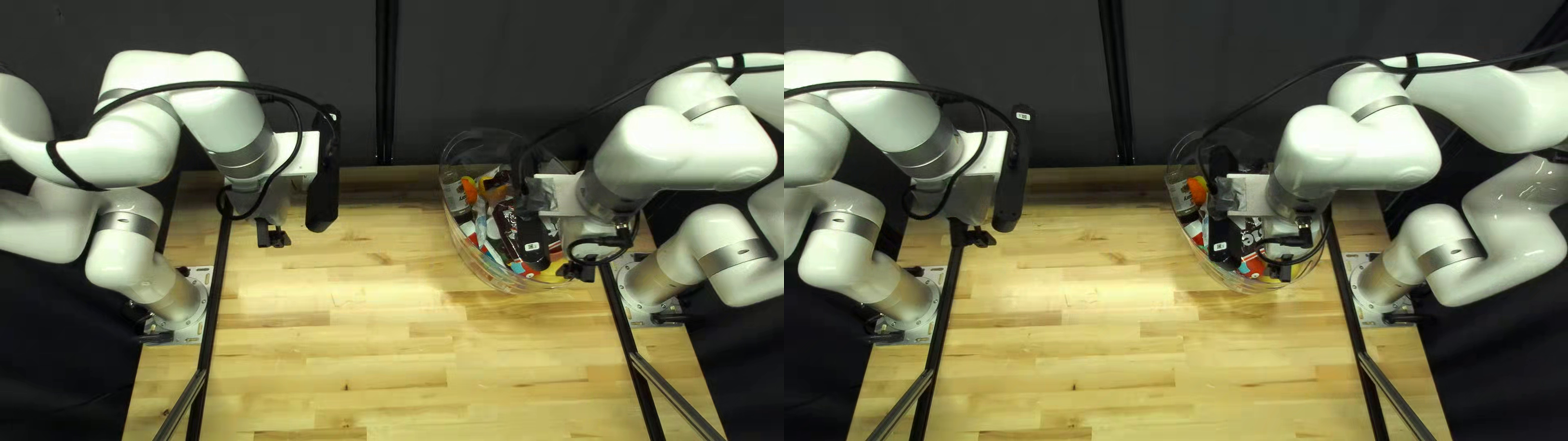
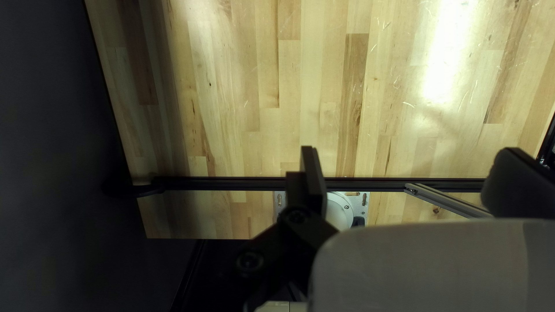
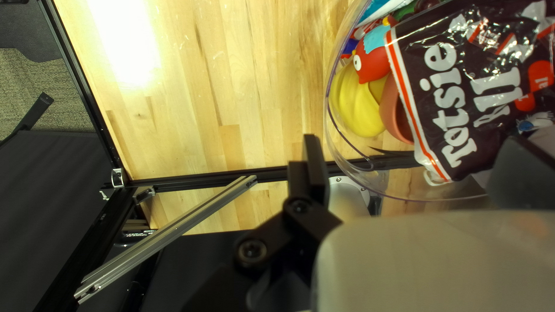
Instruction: Pick up trash and place into trash bin
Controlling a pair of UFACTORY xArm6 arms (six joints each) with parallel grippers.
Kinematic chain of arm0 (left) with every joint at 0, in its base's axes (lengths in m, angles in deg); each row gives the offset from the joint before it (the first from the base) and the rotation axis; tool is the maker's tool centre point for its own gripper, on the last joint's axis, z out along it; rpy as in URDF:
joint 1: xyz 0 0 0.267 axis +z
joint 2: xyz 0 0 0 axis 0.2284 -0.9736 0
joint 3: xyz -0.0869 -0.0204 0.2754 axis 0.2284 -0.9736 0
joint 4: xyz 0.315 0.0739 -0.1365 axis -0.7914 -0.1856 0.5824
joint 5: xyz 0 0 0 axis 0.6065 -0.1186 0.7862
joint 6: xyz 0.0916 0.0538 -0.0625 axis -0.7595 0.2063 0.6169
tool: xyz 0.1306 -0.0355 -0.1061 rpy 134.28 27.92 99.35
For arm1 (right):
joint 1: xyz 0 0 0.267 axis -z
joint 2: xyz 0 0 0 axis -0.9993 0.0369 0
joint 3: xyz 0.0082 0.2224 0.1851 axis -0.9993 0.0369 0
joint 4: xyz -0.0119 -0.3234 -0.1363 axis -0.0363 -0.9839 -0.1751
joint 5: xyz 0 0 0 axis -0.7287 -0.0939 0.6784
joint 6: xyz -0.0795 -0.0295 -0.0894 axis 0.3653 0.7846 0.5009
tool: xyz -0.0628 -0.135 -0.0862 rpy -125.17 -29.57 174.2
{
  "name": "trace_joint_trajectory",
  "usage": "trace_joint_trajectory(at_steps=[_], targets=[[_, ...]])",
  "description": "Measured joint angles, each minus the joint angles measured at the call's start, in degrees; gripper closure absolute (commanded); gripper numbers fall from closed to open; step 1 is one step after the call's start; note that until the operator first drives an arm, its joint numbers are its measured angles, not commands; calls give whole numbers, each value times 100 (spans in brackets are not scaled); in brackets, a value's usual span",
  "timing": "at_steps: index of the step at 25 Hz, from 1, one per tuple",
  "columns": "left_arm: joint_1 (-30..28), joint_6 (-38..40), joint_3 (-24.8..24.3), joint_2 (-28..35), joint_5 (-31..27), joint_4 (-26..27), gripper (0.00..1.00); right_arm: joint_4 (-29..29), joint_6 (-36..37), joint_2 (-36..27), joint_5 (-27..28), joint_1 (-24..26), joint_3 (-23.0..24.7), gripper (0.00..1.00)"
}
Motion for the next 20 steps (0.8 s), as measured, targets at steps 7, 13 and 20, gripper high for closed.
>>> trace_joint_trajectory(at_steps=[7,13,20], targets=[[0,0,0,0,0,0,0,-94,-155,-36,205,-172,-125,0],[0,0,0,0,0,0,0,-172,-297,-71,358,-303,-205,0],[5,36,-1,-6,-24,8,0,-191,-373,-341,302,-310,83,0]])
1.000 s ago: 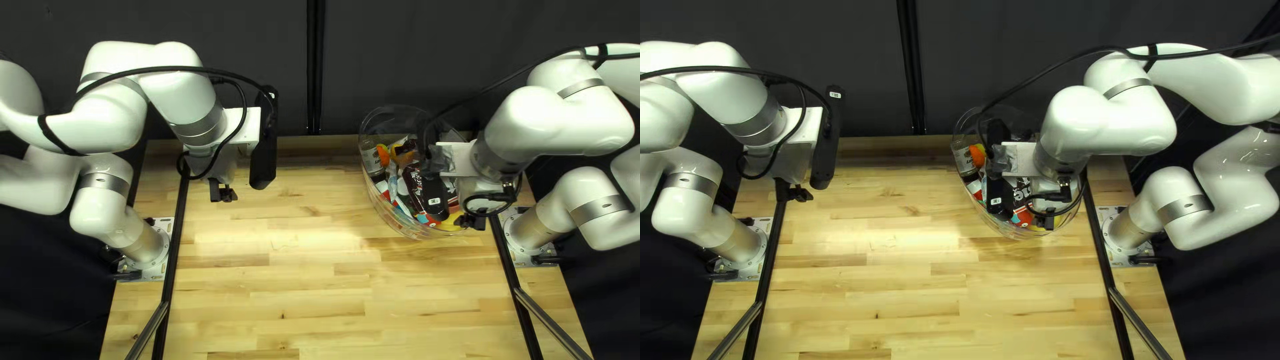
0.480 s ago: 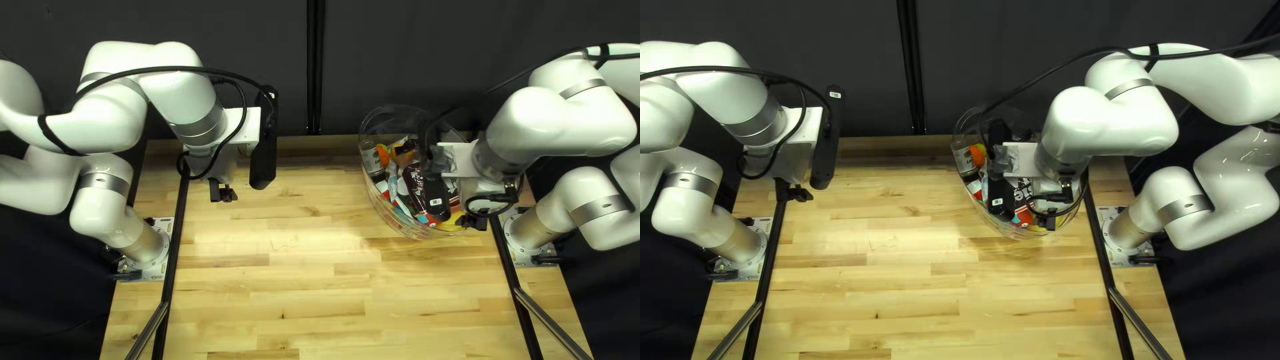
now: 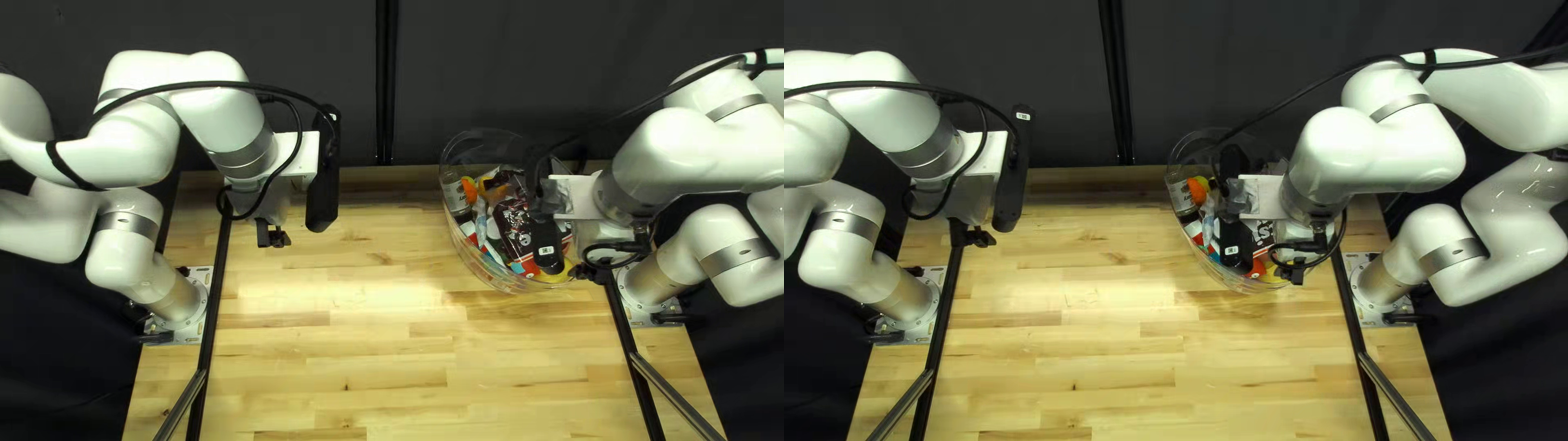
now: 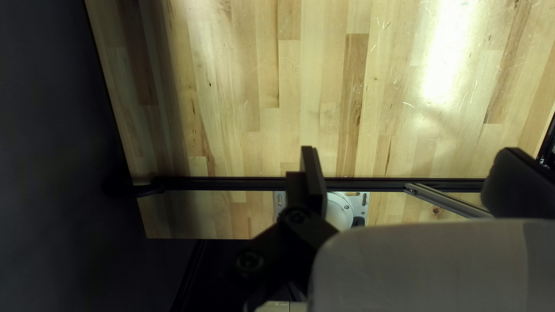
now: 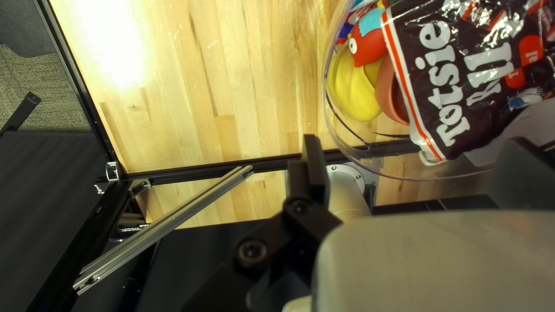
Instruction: Pick up trash and place into trash bin
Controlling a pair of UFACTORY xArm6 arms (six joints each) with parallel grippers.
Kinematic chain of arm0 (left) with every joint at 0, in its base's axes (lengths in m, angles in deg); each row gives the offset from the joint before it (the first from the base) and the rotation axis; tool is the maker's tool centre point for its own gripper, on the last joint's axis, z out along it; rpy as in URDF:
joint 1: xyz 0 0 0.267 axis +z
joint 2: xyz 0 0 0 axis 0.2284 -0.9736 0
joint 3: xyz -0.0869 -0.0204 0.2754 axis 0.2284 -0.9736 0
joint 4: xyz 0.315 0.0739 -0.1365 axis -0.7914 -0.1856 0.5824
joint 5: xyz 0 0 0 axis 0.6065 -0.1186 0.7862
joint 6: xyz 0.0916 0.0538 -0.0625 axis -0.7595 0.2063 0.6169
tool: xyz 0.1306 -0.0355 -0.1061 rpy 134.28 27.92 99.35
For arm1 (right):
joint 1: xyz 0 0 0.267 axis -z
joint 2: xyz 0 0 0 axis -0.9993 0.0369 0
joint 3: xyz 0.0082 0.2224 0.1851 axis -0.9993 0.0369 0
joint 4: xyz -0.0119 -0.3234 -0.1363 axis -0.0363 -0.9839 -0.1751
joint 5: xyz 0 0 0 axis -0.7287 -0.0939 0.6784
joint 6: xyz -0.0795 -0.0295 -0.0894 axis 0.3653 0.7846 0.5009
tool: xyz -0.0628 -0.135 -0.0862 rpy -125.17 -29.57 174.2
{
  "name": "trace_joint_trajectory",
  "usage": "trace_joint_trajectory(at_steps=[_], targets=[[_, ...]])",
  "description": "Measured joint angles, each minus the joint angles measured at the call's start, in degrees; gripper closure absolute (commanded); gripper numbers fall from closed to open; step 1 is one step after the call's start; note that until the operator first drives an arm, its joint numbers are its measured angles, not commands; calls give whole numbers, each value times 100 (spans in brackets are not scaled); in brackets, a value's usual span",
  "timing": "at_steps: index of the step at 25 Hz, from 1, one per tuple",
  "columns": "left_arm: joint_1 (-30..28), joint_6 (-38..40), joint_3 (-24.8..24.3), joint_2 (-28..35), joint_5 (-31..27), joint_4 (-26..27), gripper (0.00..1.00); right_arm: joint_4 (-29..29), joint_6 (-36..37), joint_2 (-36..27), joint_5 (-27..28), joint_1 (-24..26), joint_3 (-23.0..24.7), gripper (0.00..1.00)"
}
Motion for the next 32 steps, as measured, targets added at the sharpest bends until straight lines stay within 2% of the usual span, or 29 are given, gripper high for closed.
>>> trace_joint_trajectory(at_steps=[6,15,32], targets=[[-207,289,-59,101,-102,-279,0,-22,-174,-307,96,-51,218,0],[-639,725,-203,266,-303,-721,0,-51,-351,-473,231,-108,279,0],[-711,774,-236,169,-235,-738,0,34,-313,-469,202,26,276,0]])
